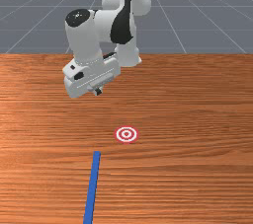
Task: Pull the pivot to the target area
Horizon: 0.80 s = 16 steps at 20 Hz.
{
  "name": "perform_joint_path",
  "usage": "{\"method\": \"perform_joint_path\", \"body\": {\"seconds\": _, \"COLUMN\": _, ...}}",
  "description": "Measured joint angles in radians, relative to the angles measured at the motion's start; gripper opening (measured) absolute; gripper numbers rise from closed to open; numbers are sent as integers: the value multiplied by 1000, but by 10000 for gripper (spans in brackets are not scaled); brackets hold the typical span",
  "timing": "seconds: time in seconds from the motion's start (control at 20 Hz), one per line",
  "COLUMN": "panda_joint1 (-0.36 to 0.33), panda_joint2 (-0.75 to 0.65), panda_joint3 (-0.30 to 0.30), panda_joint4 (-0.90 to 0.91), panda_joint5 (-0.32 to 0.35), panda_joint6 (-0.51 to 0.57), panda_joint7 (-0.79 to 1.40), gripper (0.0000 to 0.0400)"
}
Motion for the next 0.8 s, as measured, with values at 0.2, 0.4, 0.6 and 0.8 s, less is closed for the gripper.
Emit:
{"method": "perform_joint_path", "body": {"seconds": 0.2, "panda_joint1": -83, "panda_joint2": 66, "panda_joint3": 51, "panda_joint4": 94, "panda_joint5": 151, "panda_joint6": 32, "panda_joint7": -131, "gripper": 0}}
{"method": "perform_joint_path", "body": {"seconds": 0.4, "panda_joint1": -73, "panda_joint2": 151, "panda_joint3": 52, "panda_joint4": 234, "panda_joint5": 126, "panda_joint6": 2, "panda_joint7": -92, "gripper": 0}}
{"method": "perform_joint_path", "body": {"seconds": 0.6, "panda_joint1": -38, "panda_joint2": 213, "panda_joint3": 23, "panda_joint4": 336, "panda_joint5": 60, "panda_joint6": -13, "panda_joint7": -19, "gripper": 0}}
{"method": "perform_joint_path", "body": {"seconds": 0.8, "panda_joint1": -40, "panda_joint2": 374, "panda_joint3": 25, "panda_joint4": 626, "panda_joint5": 48, "panda_joint6": -174, "panda_joint7": 19, "gripper": 0}}
